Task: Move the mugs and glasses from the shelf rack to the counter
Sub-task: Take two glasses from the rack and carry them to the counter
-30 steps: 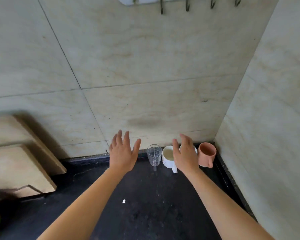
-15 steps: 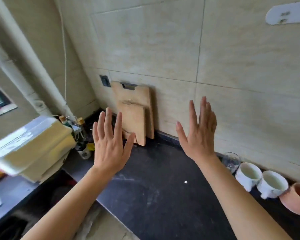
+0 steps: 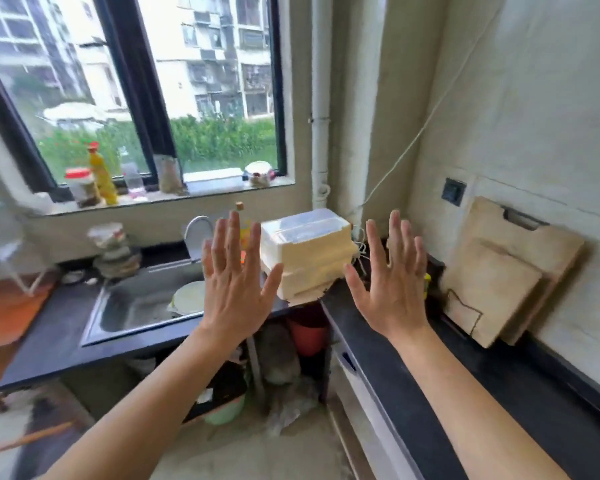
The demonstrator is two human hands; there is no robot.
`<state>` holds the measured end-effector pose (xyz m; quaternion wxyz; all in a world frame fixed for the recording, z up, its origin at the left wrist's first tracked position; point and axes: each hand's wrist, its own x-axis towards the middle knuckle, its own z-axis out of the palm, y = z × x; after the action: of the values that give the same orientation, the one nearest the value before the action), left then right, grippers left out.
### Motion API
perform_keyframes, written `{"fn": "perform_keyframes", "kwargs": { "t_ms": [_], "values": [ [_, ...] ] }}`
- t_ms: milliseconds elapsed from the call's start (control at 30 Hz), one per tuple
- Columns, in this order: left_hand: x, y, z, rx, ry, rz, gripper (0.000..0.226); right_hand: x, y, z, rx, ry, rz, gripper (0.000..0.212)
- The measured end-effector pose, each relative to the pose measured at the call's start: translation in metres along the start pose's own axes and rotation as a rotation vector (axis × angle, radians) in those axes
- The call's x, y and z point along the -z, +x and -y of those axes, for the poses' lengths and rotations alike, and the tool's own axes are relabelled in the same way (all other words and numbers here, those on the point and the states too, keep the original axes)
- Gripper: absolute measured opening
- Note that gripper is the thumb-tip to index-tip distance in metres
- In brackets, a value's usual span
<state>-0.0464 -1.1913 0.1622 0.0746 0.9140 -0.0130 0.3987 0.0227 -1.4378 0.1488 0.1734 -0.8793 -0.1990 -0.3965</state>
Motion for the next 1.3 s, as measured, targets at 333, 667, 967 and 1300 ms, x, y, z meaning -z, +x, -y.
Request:
{"fn": "perform_keyframes", "kwargs": {
  "t_ms": [333, 667, 967, 1300],
  "values": [
    [0.132, -0.044, 0.311, 0.255, 0.205, -0.044, 0.076, -0.144, 0.075, 0.333, 0.256, 0.267, 0.098, 0.074],
    [0.182, -0.089, 0.504, 0.581, 0.352, -0.048, 0.076, -0.278, 0.106, 0.539, 0.442, 0.497, 0.255, 0.076],
    [0.137, -0.039, 0.667, 0.754, 0.37, -0.032, 0.076, -0.428, 0.184, 0.65, 0.466, 0.692, 0.354, 0.078],
    [0.129, 0.029, 0.825, 0.783, 0.317, -0.055, 0.071, -0.527, 0.283, 0.79, 0.544, 0.792, 0.443, 0.066]
  ]
}}
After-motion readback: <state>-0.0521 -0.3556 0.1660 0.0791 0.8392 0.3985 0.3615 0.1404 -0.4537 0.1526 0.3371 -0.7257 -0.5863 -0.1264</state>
